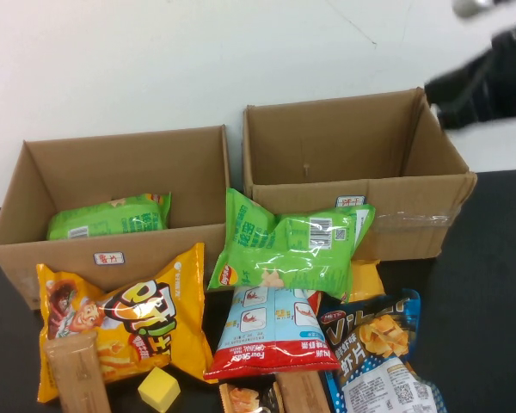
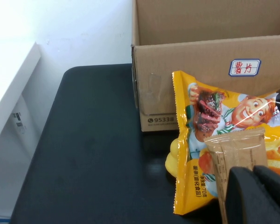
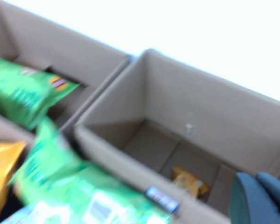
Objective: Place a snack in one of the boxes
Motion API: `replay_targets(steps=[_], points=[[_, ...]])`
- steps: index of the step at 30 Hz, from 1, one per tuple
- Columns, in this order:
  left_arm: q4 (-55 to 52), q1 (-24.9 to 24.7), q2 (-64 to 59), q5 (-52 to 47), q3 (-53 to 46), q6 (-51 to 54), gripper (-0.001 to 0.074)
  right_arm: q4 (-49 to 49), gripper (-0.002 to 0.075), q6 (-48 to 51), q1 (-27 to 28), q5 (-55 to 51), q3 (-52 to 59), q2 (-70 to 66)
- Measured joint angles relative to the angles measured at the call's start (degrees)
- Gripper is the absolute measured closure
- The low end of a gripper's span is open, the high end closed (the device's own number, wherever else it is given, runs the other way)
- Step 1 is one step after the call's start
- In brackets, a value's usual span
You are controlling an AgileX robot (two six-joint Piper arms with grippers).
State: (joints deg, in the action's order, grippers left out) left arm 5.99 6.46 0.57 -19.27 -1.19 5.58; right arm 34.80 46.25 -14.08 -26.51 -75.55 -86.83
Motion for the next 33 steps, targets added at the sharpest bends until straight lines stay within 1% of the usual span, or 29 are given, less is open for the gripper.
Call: replay_targets(steps=[4,10,19,25,33], points=[[0.0,0.0,0.0,0.0,0.0,0.0,0.0737,4.9,0.0726,7.7,-2.5,3.5,12.5,10.1],[0.0,0.0,0.0,0.0,0.0,0.1,0.0737,10.7,0.0726,14.0,-3.9,5.2,27.0,24.8],[0.0,0.0,0.0,0.0,0.0,0.1,0.0737,12.3,0.0726,12.7,-3.9,14.3,47.3,47.9],[0.0,0.0,0.0,0.0,0.0,0.1,0.0737,12.5,0.0726,12.7,-3.9,15.2,54.8,58.2],[0.0,0.0,0.0,0.0,0.0,0.1,0.0737,12.0,0.0727,13.6,-3.6,25.2,61.0,66.7]])
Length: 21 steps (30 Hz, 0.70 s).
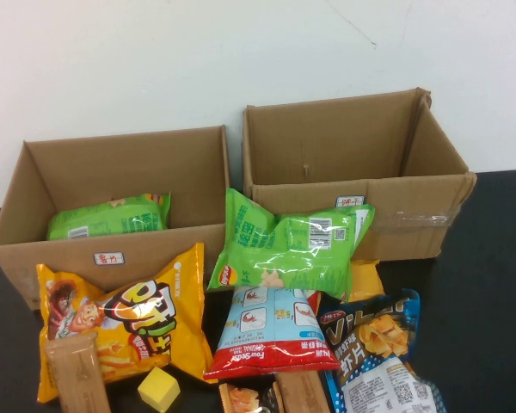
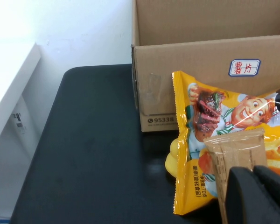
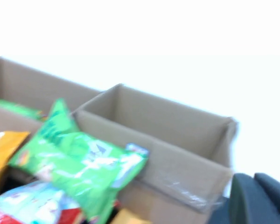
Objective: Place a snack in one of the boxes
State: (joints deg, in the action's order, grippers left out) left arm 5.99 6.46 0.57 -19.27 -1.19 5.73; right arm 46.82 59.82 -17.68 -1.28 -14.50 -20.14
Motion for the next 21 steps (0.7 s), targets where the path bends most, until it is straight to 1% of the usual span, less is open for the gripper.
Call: replay_targets(steps=[1,3,9,12,17,19,20,21], points=[[0.0,0.0,0.0,0.0,0.0,0.0,0.0737,0.0,0.0727,0.0,0.6,1.3,1.2,1.1],[0.0,0.0,0.0,0.0,0.0,0.0,0.0737,0.0,0.0727,0.0,3.3,3.1,4.0,4.1],[0.0,0.0,0.0,0.0,0.0,0.0,0.0737,0.0,0.0727,1.2,15.2,4.8,11.5,12.6],[0.0,0.0,0.0,0.0,0.0,0.0,0.0737,0.0,0.0727,1.5,17.9,4.5,13.6,14.2],[0.0,0.0,0.0,0.0,0.0,0.0,0.0737,1.3,0.0727,1.1,18.4,1.3,14.8,14.3],[0.0,0.0,0.0,0.0,0.0,0.0,0.0737,-1.4,0.0727,-3.1,18.4,-0.8,15.1,14.5],[0.0,0.0,0.0,0.0,0.0,0.0,0.0737,-6.3,0.0727,-8.7,18.4,-1.3,15.2,14.9],[0.0,0.0,0.0,0.0,0.0,0.0,0.0737,-13.6,0.0727,-17.0,18.4,-1.8,15.6,15.2]])
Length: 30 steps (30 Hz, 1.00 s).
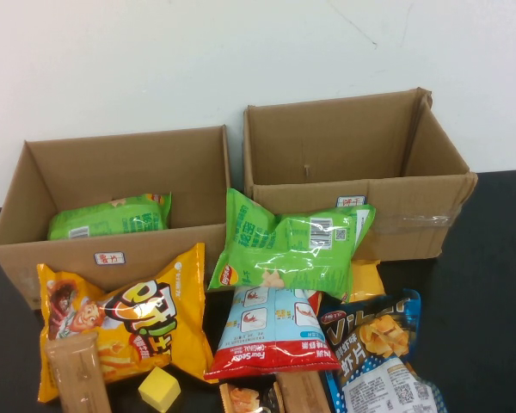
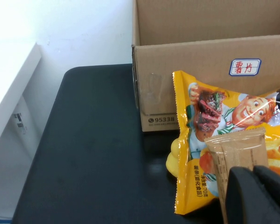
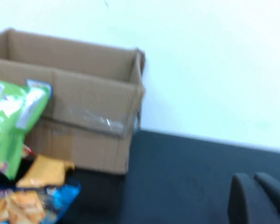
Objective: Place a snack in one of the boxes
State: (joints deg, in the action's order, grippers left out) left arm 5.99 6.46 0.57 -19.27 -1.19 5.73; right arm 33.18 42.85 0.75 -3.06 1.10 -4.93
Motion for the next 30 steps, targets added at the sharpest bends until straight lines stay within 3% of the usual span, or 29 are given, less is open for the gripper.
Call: replay_targets(steps=[3,5,7,14,30], points=[[0.0,0.0,0.0,0.0,0.0,0.6,0.0737,-24.0,0.0727,-28.7,0.0,-2.2,0.5,2.0],[0.0,0.0,0.0,0.0,0.0,0.6,0.0737,-34.9,0.0727,-40.0,0.0,-4.3,0.5,3.6],[0.0,0.0,0.0,0.0,0.0,0.7,0.0737,-39.4,0.0727,-44.5,0.0,-7.1,0.5,4.6],[0.0,0.0,0.0,0.0,0.0,0.8,0.0737,-42.1,0.0727,-44.8,0.0,-15.7,0.5,5.4],[0.0,0.0,0.0,0.0,0.0,1.0,0.0737,-38.7,0.0727,-40.2,0.0,-16.5,0.5,5.4]])
